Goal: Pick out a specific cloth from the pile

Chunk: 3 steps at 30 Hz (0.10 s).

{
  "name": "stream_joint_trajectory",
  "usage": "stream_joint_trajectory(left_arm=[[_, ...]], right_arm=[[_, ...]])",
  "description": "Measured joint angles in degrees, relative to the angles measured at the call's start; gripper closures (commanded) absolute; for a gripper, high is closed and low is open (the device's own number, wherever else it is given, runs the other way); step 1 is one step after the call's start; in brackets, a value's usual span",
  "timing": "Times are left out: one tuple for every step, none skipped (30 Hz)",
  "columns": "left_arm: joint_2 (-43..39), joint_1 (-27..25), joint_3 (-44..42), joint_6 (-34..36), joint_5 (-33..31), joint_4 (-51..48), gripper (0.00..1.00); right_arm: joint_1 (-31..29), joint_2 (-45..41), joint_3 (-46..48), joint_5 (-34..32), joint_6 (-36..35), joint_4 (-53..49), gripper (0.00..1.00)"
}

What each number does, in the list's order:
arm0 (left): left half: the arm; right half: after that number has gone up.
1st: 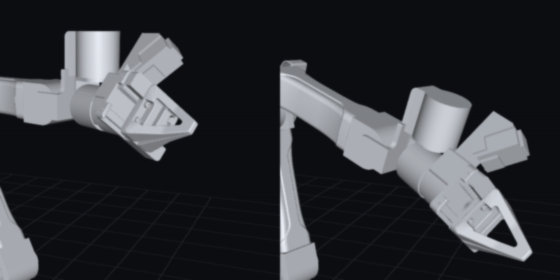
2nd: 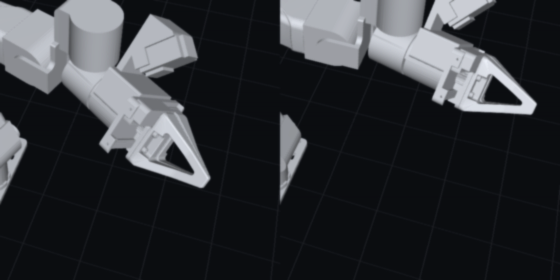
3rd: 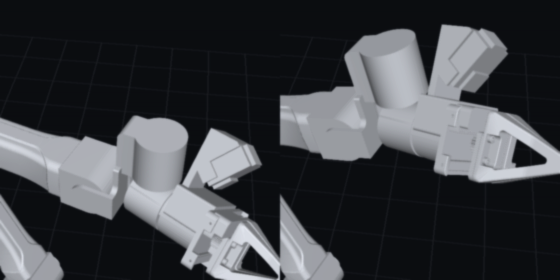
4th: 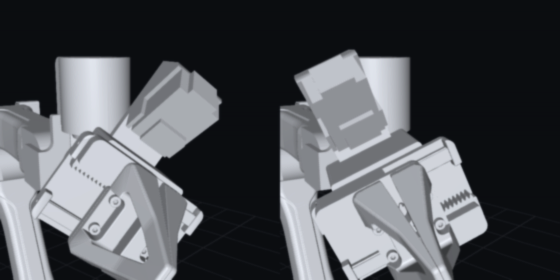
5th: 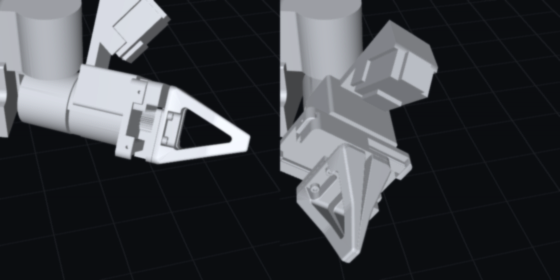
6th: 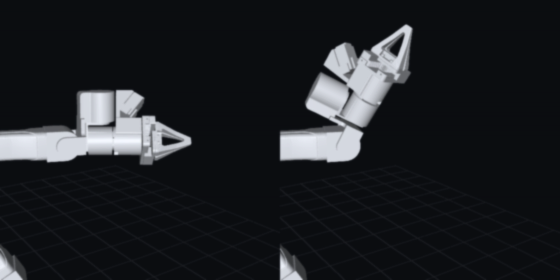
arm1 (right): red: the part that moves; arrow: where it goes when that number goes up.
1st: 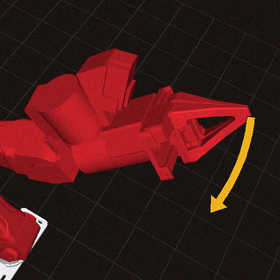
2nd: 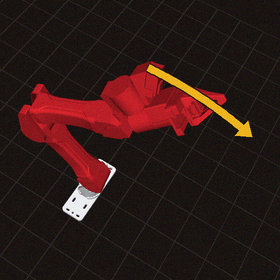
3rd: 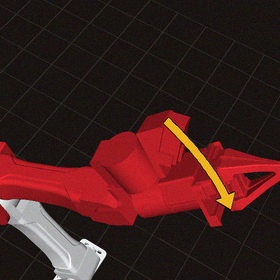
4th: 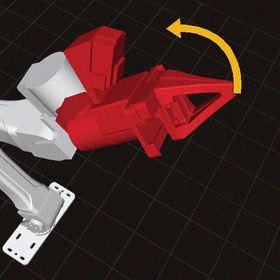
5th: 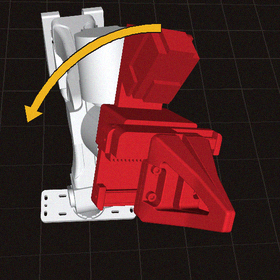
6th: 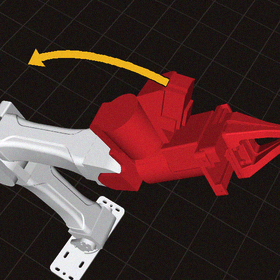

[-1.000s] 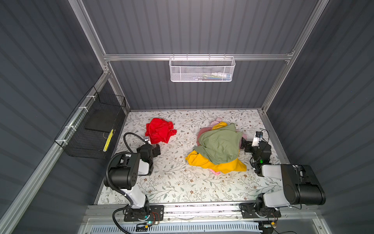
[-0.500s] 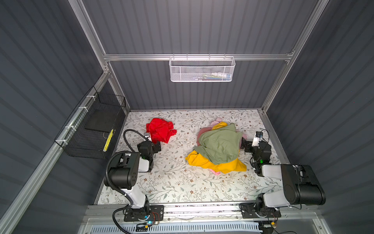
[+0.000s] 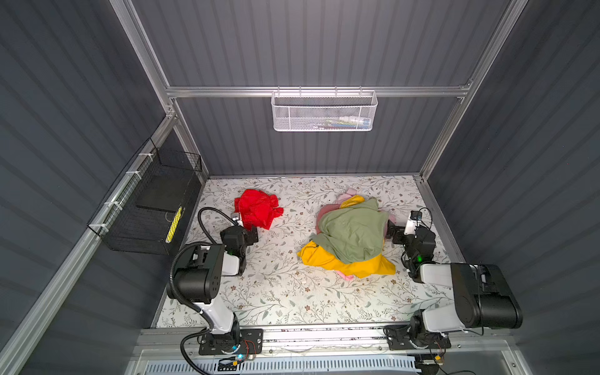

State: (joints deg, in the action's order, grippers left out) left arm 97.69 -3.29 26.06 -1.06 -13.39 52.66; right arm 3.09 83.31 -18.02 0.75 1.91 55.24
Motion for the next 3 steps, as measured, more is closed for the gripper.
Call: stream_joint_trajectory(left_arm=[[0.00, 0.00, 0.00, 0.00, 0.00, 0.00, 0.00], [0.00, 0.00, 0.00, 0.00, 0.00, 0.00, 0.00], [0.00, 0.00, 0.00, 0.00, 0.00, 0.02, 0.00]], right_arm=[[0.00, 0.00, 0.00, 0.00, 0.02, 0.00, 0.01], [0.00, 0.00, 0.00, 0.02, 0.04, 0.00, 0.01], [0.00, 0.00, 0.00, 0.04, 0.07, 0.00, 0.01]])
